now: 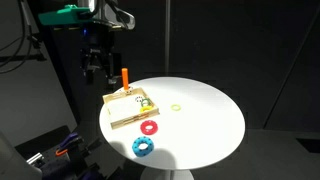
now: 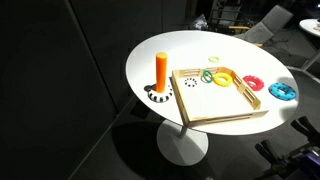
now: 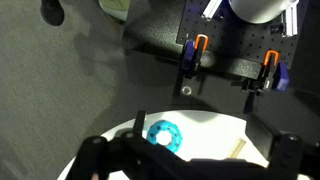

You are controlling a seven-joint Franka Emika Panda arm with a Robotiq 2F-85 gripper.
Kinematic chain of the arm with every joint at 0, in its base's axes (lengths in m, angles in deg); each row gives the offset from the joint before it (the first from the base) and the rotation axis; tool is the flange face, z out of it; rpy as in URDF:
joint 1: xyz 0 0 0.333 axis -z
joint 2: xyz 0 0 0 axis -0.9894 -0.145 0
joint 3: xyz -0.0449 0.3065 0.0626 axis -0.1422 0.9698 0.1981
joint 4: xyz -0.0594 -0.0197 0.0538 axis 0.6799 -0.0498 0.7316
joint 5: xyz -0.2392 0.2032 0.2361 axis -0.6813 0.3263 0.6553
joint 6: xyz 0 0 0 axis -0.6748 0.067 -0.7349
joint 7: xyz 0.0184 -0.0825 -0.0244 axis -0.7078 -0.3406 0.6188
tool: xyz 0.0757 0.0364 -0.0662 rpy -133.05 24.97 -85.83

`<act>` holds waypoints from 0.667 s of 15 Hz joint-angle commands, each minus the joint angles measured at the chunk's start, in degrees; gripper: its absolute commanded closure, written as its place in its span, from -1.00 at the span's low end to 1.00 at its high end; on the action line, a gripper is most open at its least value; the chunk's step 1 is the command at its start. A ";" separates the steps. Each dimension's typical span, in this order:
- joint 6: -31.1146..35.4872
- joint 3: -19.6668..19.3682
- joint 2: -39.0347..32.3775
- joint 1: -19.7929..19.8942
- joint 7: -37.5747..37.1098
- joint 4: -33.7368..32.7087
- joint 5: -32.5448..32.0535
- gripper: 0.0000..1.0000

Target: Remove the orange ring from the crate and put it on the table

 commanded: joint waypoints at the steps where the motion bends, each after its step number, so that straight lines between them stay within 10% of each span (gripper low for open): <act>1: -0.13 -0.32 0.02 -0.41 -0.17 -0.15 -0.13 -1.00; 10: 1.41 -0.40 -2.13 -0.31 -1.23 -0.77 -0.02 -1.00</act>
